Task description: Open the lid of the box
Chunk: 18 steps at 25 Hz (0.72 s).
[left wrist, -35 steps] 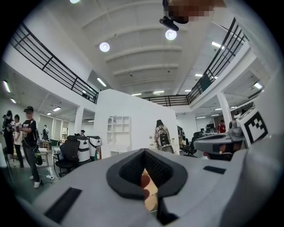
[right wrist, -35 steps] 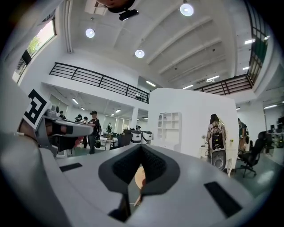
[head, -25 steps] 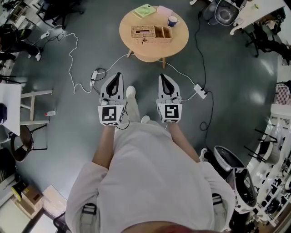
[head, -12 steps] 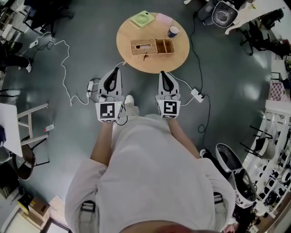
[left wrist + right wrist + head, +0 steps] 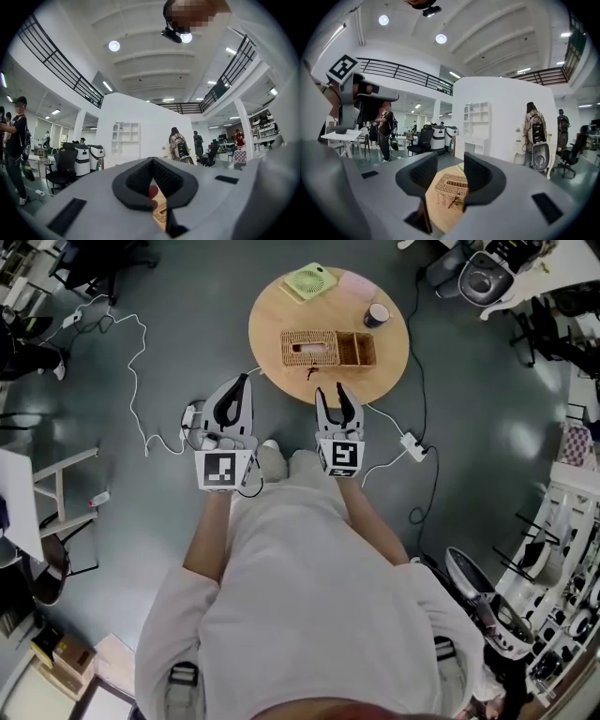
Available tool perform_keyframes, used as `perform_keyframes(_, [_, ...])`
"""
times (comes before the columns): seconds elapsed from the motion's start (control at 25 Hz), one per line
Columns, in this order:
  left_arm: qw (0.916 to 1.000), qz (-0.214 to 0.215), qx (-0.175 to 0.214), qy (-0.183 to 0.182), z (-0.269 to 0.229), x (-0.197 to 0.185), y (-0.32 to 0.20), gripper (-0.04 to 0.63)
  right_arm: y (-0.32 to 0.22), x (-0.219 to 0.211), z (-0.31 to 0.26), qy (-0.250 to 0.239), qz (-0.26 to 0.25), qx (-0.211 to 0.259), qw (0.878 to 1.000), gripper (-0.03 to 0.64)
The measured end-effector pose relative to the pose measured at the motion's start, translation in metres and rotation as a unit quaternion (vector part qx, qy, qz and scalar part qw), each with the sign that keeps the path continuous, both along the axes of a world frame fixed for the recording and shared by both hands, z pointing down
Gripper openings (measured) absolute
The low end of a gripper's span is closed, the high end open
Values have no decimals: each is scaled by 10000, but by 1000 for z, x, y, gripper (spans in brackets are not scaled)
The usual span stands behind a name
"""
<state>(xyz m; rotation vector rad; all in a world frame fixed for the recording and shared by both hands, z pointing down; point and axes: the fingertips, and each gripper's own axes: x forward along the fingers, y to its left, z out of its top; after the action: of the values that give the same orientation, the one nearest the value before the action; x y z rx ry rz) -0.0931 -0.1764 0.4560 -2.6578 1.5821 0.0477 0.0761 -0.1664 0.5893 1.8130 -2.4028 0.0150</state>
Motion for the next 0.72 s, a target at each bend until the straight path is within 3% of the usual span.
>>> perform_keyframes(0.2, [9999,-142,-68,47,56,-3,-23,-6,-38,-1,114,0,199,-487,9986,199])
perform_keyframes(0.44, [9997,-230,-32,-3,116,-6,-46,-6,-83,0,211,310,641,-939,9930,198])
perform_keyframes(0.56, [9997,-256,-59,5,128,-6,-52,-6,-90,5,230,328,802,-1081,9904,143])
perform_keyframes(0.64, [9997,-239,-98,-5,129,-5,-54,-6,-88,4,230,362,739,-1006,9915,21])
perform_keyframes(0.72, [9996,-237,-178,-14,128,-5,-53,-6,-84,1,226,411,591,-960,9928,17])
